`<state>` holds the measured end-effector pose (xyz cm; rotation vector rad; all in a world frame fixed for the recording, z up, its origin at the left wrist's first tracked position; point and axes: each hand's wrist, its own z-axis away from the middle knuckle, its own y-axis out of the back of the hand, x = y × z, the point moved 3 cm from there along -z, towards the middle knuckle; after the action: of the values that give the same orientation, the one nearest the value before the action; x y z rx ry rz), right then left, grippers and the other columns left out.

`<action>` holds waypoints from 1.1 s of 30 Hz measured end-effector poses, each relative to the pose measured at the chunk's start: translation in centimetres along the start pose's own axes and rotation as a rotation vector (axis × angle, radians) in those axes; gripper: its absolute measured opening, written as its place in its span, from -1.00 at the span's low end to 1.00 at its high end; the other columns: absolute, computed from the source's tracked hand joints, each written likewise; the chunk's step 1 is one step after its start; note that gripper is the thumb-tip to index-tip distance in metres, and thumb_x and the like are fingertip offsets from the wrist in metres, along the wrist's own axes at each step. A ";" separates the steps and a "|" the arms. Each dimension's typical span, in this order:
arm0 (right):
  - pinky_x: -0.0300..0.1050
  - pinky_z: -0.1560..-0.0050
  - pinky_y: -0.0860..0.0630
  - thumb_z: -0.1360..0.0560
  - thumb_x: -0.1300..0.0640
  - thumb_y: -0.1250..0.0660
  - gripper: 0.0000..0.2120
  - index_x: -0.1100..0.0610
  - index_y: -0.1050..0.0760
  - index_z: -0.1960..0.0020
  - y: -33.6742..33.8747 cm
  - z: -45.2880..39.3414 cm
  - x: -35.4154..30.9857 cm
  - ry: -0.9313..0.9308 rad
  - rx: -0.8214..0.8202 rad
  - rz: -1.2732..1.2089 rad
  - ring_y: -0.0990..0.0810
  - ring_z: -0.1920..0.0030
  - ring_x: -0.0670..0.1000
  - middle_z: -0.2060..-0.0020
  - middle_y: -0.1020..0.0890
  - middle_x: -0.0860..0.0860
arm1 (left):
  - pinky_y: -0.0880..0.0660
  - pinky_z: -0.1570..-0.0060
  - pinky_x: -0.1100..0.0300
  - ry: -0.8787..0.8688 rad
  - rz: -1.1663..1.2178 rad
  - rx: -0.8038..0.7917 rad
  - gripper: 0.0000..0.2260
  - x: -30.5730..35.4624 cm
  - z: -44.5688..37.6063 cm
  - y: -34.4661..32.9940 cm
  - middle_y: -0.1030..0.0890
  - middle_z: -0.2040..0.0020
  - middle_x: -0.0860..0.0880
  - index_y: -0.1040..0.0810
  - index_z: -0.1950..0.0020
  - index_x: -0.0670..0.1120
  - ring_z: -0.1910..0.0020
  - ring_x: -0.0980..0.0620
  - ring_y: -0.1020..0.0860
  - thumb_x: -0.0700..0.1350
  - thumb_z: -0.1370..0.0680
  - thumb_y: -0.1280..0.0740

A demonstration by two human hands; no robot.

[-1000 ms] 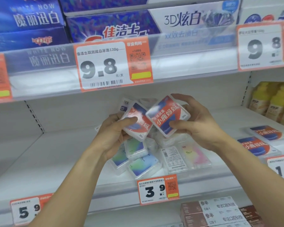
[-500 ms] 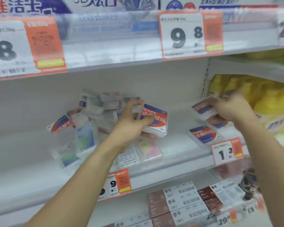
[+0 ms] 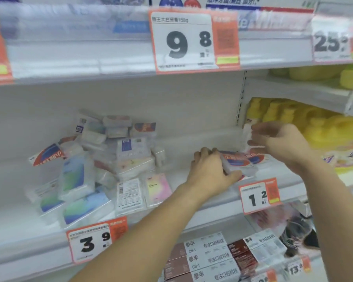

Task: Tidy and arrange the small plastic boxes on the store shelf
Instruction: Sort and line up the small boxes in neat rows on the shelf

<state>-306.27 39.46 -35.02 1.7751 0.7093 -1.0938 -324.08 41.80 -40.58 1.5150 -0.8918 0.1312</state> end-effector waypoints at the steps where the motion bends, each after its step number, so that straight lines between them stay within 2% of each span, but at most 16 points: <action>1: 0.12 -0.06 -0.64 -0.51 0.29 -0.36 -0.81 0.14 -0.59 -0.11 -0.4 -0.1 -0.1 0.036 -0.017 0.070 -0.70 0.05 0.10 0.00 -0.68 0.05 | -0.44 -0.18 -0.02 -0.002 -0.097 -0.036 -0.41 -0.2 0.1 0.2 -0.47 -0.14 -0.16 -0.45 -0.22 -0.12 -0.16 -0.15 -0.42 0.27 -0.39 -0.39; 4: -0.03 -0.09 -0.57 -0.52 0.16 -0.36 -0.79 0.05 -0.62 -0.14 -1.9 0.2 -0.9 0.127 -0.067 0.247 -0.65 -0.01 0.02 -0.05 -0.68 -0.05 | -0.44 -0.21 0.03 -0.017 -0.051 -0.229 -0.35 -1.2 0.8 0.7 -0.49 -0.23 -0.18 -0.35 -0.37 -0.11 -0.23 -0.17 -0.45 0.29 -0.45 -0.32; 6: -0.04 -0.11 -0.55 -0.52 0.14 -0.36 -0.78 0.06 -0.62 -0.16 -3.2 0.3 -1.5 0.163 -0.106 0.312 -0.63 -0.07 0.01 -0.08 -0.67 -0.05 | -0.38 -0.27 0.09 -0.050 -0.067 -0.223 -0.38 -1.7 1.9 2.1 -0.46 -0.32 -0.20 -0.30 -0.45 -0.13 -0.31 -0.17 -0.41 0.21 -0.52 -0.30; 8: -0.12 -0.04 -0.51 -0.52 0.16 -0.36 -0.80 0.09 -0.62 -0.14 -4.8 0.7 -2.4 0.202 -0.101 0.376 -0.63 -0.04 0.01 -0.04 -0.68 -0.02 | -0.36 -0.30 0.11 -0.087 -0.079 -0.093 -0.43 -2.5 3.1 4.6 -0.46 -0.34 -0.15 -0.33 -0.45 -0.12 -0.33 -0.11 -0.41 0.15 -0.54 -0.29; 11: -0.31 0.10 -0.46 -0.51 0.19 -0.35 -0.84 0.10 -0.62 -0.07 -8.4 1.8 -4.5 0.297 -0.112 0.403 -0.64 0.04 0.00 0.07 -0.68 -0.02 | -0.37 -0.25 0.09 -0.128 -0.164 0.189 -0.60 -4.9 4.8 10.0 -0.54 -0.22 -0.05 -0.51 -0.28 -0.05 -0.26 -0.04 -0.44 0.12 -0.52 -0.28; 13: -0.52 0.19 -0.40 -0.51 0.19 -0.37 -0.86 0.11 -0.63 -0.05 -11.6 2.9 -6.1 0.375 -0.146 0.371 -0.64 0.07 -0.06 0.09 -0.68 -0.03 | -0.32 -0.26 0.09 -0.057 -0.271 0.292 -0.66 -7.5 5.5 13.7 -0.51 -0.23 -0.01 -0.51 -0.25 0.01 -0.27 -0.03 -0.40 0.11 -0.53 -0.29; 14: -0.55 0.20 -0.39 -0.51 0.19 -0.37 -0.85 0.10 -0.63 -0.06 -13.4 3.2 -6.9 0.396 -0.172 0.345 -0.63 0.06 -0.07 0.07 -0.67 -0.04 | -0.26 -0.30 0.07 0.009 -0.342 0.293 -0.63 -9.1 5.8 15.3 -0.47 -0.29 -0.01 -0.47 -0.29 0.05 -0.32 -0.04 -0.35 0.13 -0.53 -0.29; 16: -0.47 0.19 -0.37 -0.51 0.14 -0.38 -0.80 0.08 -0.61 -0.13 -17.2 3.3 -8.4 0.411 -0.235 0.334 -0.60 0.00 -0.06 -0.02 -0.64 -0.03 | -0.11 -0.41 -0.05 0.165 -0.461 0.181 -0.49 -12.4 6.8 17.6 -0.33 -0.45 0.00 -0.32 -0.42 0.17 -0.45 -0.09 -0.21 0.23 -0.49 -0.27; 18: -0.34 0.10 -0.33 -0.53 0.07 -0.37 -0.72 0.07 -0.55 -0.23 -20.5 2.6 -9.9 0.396 -0.260 0.330 -0.56 -0.10 0.00 -0.12 -0.59 0.04 | -0.02 -0.45 -0.10 0.232 -0.508 0.039 -0.43 -15.0 7.9 18.8 -0.28 -0.49 0.00 -0.27 -0.44 0.23 -0.49 -0.11 -0.14 0.35 -0.46 -0.23; 20: -0.29 0.04 -0.31 -0.57 -0.02 -0.33 -0.63 0.07 -0.46 -0.32 -23.0 1.1 -11.1 0.328 -0.274 0.331 -0.50 -0.22 0.08 -0.11 -0.55 0.05 | -0.09 -0.45 0.00 0.205 -0.472 -0.023 -0.47 -16.5 8.9 19.5 -0.35 -0.45 0.03 -0.37 -0.40 0.20 -0.47 -0.06 -0.19 0.34 -0.47 -0.23; 23: -0.12 -0.21 -0.43 -0.56 -0.20 -0.27 -0.45 0.01 -0.31 -0.46 -25.8 -1.6 -11.5 0.120 -0.341 0.364 -0.50 -0.27 0.10 -0.14 -0.53 -0.02 | -0.24 -0.26 0.23 0.114 -0.341 0.033 -0.58 -17.7 10.1 20.8 -0.40 -0.38 0.12 -0.45 -0.33 0.14 -0.38 0.06 -0.31 0.21 -0.50 -0.33; 25: -0.14 -0.10 -0.44 -0.52 -0.22 -0.29 -0.42 0.06 -0.37 -0.43 -27.0 -2.7 -11.0 0.047 -0.352 0.431 -0.56 -0.18 0.11 -0.29 -0.55 0.05 | -0.27 -0.15 0.33 0.086 -0.258 0.090 -0.63 -18.7 10.7 21.7 -0.46 -0.29 0.19 -0.51 -0.25 0.14 -0.30 0.15 -0.39 0.18 -0.47 -0.39; 27: -0.16 -0.01 -0.40 -0.49 -0.17 -0.36 -0.52 0.11 -0.51 -0.28 -27.7 -3.0 -10.7 0.084 -0.283 0.486 -0.56 -0.14 0.13 -0.24 -0.59 0.08 | -0.35 -0.11 0.35 0.074 -0.098 0.197 -0.68 -19.7 11.3 22.9 -0.52 -0.17 0.24 -0.57 -0.14 0.15 -0.18 0.23 -0.46 0.20 -0.43 -0.42; 29: -0.20 0.02 -0.36 -0.43 -0.07 -0.46 -0.59 0.08 -0.55 -0.21 -27.7 -2.7 -10.7 0.148 -0.162 0.386 -0.56 -0.14 0.11 -0.16 -0.61 0.04 | -0.39 -0.08 0.38 0.059 0.050 0.372 -0.77 -20.7 11.7 24.4 -0.55 -0.10 0.21 -0.59 -0.07 0.14 -0.08 0.26 -0.50 0.13 -0.45 -0.43; 32: -0.30 0.11 -0.37 -0.36 0.19 -0.49 -0.67 0.01 -0.54 -0.09 -27.3 -1.4 -11.8 0.309 0.033 0.215 -0.57 0.01 0.07 -0.09 -0.57 0.08 | -0.33 0.12 0.58 0.099 0.032 0.575 -0.92 -22.8 12.4 26.8 -0.55 -0.01 0.10 -0.58 0.00 0.02 0.00 0.40 -0.50 -0.12 -0.53 -0.39; 33: -0.39 0.16 -0.36 -0.35 0.24 -0.46 -0.63 0.00 -0.54 -0.12 -27.2 -0.7 -12.2 0.374 0.082 0.194 -0.54 0.05 0.02 -0.10 -0.55 0.10 | -0.30 0.08 0.58 0.144 -0.027 0.588 -0.89 -24.1 12.6 27.3 -0.54 -0.07 0.06 -0.58 -0.06 -0.01 -0.05 0.41 -0.49 -0.13 -0.54 -0.36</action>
<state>-333.56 51.54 -34.72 2.0986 0.7012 -0.6762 -362.10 44.40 -34.85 2.0292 -0.7486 0.5115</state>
